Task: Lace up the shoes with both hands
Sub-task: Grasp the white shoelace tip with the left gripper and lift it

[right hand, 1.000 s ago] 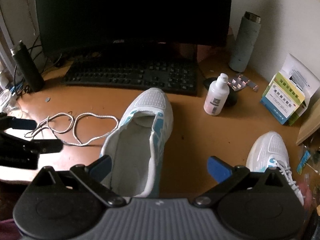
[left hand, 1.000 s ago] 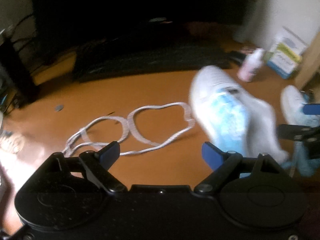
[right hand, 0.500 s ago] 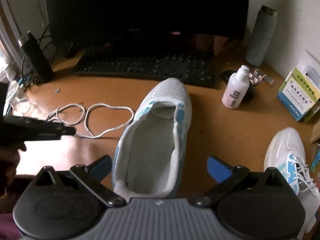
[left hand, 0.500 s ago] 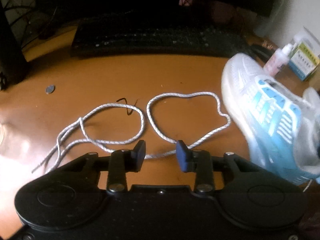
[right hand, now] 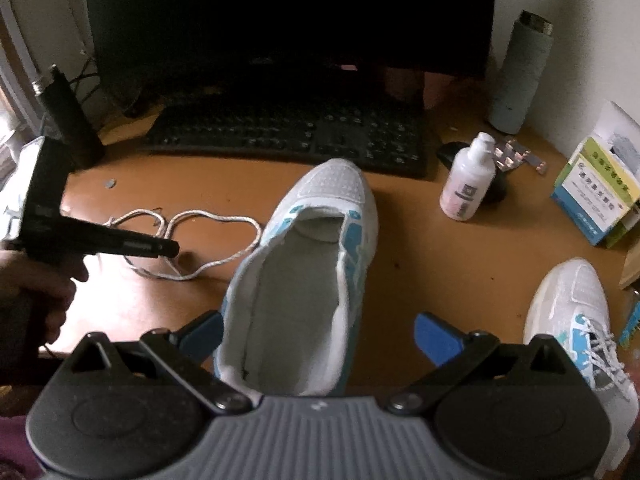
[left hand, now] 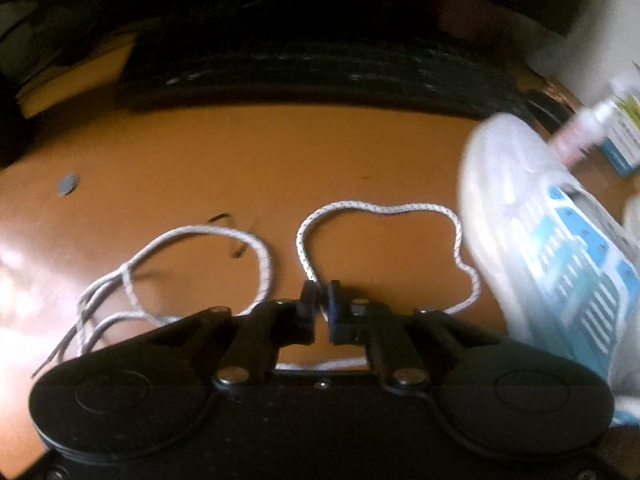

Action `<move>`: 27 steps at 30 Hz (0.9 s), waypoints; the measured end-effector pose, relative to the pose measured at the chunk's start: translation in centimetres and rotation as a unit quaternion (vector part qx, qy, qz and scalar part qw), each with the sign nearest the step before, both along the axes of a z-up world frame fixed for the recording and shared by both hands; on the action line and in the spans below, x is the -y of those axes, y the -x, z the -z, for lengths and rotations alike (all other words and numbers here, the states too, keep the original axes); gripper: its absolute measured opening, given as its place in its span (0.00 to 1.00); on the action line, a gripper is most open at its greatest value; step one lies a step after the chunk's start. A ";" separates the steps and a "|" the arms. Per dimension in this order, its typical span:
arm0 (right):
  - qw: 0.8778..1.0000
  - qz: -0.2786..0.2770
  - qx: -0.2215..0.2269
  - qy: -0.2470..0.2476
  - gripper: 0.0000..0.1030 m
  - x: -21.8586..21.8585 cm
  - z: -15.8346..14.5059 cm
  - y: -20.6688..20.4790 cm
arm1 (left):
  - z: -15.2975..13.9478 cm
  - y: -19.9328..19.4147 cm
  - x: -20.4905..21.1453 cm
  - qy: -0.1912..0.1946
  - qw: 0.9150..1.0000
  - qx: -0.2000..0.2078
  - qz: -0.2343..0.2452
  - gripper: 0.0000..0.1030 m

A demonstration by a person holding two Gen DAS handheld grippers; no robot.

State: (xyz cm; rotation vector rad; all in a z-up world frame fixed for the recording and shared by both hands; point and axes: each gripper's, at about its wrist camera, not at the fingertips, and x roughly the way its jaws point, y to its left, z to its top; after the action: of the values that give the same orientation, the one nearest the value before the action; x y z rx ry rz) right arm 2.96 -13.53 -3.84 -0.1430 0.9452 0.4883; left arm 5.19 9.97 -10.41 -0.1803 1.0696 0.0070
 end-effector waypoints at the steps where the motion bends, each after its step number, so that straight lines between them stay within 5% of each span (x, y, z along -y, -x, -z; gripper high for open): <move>1: 1.000 -0.004 0.003 -0.003 0.98 0.0 -0.1 -0.2 | -0.7 0.1 0.3 0.004 1.000 0.015 0.011 0.01; 5: 1.000 -0.013 0.008 -0.006 0.97 0.5 0.0 -0.6 | -4.4 -0.5 1.9 0.026 0.997 0.065 0.037 0.01; 11: 1.000 0.013 0.017 -0.014 0.97 2.1 -0.7 -0.6 | -9.3 -1.4 4.1 0.172 0.979 0.097 0.043 0.01; 15: 0.999 0.039 0.011 -0.024 0.97 4.0 -0.6 -0.3 | -8.5 -2.1 7.5 0.222 0.969 0.075 0.073 0.01; 18: 0.998 0.053 0.002 -0.028 0.97 5.2 -0.4 0.1 | -8.1 -1.9 9.2 0.190 0.972 0.069 0.117 0.04; 20: 0.998 0.056 -0.003 -0.027 0.97 5.8 -0.2 0.3 | -8.9 -0.7 8.0 0.134 0.974 0.099 0.154 0.13; 22: 0.998 0.056 -0.006 -0.032 0.97 5.9 -0.1 0.6 | -9.1 0.5 6.7 0.050 0.973 0.127 0.187 0.47; 24: 0.998 0.054 -0.010 -0.038 0.97 5.8 0.0 0.8 | -8.3 1.4 5.3 -0.061 0.955 0.138 0.254 0.48; 27: 0.998 0.042 -0.008 -0.036 0.97 4.7 -0.1 1.2 | -5.7 1.9 3.7 -0.140 0.923 0.099 0.343 0.45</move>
State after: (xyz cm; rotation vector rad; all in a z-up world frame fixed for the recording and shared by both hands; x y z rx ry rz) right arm 1.77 -18.24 -3.73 -0.0339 0.9430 0.4460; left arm 3.29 6.26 -4.67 0.4526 0.8707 -0.4799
